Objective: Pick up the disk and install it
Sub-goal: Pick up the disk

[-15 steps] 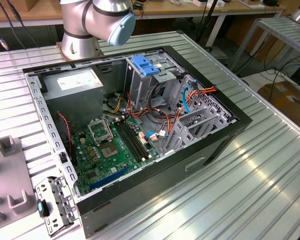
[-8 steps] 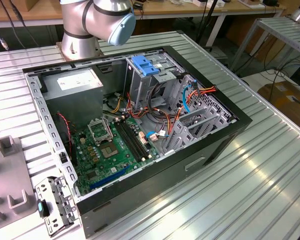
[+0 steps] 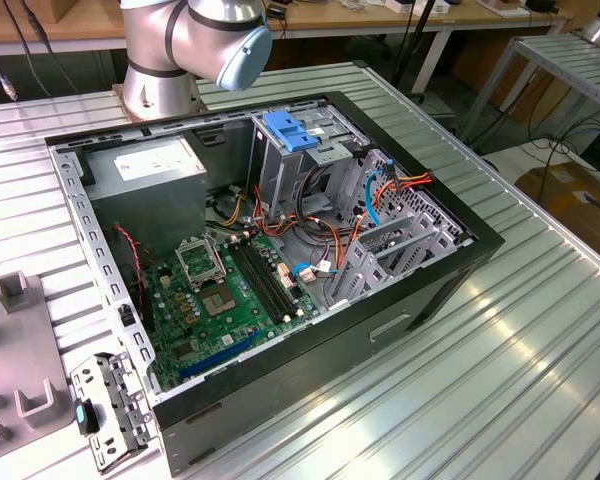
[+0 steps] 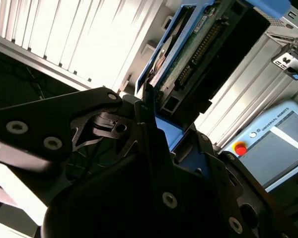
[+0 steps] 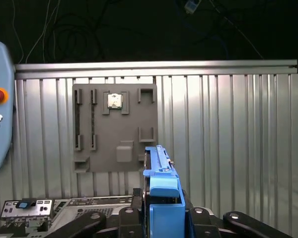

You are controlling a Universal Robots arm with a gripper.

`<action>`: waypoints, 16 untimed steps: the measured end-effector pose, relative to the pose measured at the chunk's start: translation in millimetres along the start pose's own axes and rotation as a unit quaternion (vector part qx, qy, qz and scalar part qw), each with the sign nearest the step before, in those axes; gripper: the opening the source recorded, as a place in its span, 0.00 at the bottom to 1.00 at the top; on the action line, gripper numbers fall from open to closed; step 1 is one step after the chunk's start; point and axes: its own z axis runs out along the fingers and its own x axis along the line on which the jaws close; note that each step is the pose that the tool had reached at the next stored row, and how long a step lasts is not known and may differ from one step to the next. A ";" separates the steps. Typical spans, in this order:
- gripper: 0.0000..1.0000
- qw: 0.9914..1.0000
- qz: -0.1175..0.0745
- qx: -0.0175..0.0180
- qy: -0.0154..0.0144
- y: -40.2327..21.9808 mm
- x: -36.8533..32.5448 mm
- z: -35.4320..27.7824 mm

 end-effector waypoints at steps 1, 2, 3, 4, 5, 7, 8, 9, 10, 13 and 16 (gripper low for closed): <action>0.37 1.000 0.000 0.000 0.000 -0.8 0.1 0.1; 0.37 1.000 0.000 0.000 0.000 -1.8 0.2 0.3; 0.37 1.000 0.000 0.000 0.000 -4.4 0.2 0.4; 0.37 1.000 0.000 0.000 0.000 -6.2 0.2 0.5; 0.37 1.000 0.000 0.000 0.000 -7.9 0.2 0.6; 0.37 1.000 0.000 0.000 0.000 -13.3 0.0 0.7; 0.37 1.000 0.000 0.000 0.000 -16.9 -0.2 0.8; 0.37 1.000 0.000 0.000 0.000 -19.9 -0.3 0.9; 0.37 1.000 0.000 -0.001 0.000 -24.5 -0.5 0.9; 0.37 1.000 0.000 -0.001 0.000 -33.7 -0.8 1.0; 0.37 1.000 0.000 -0.001 0.000 -43.0 -1.1 1.2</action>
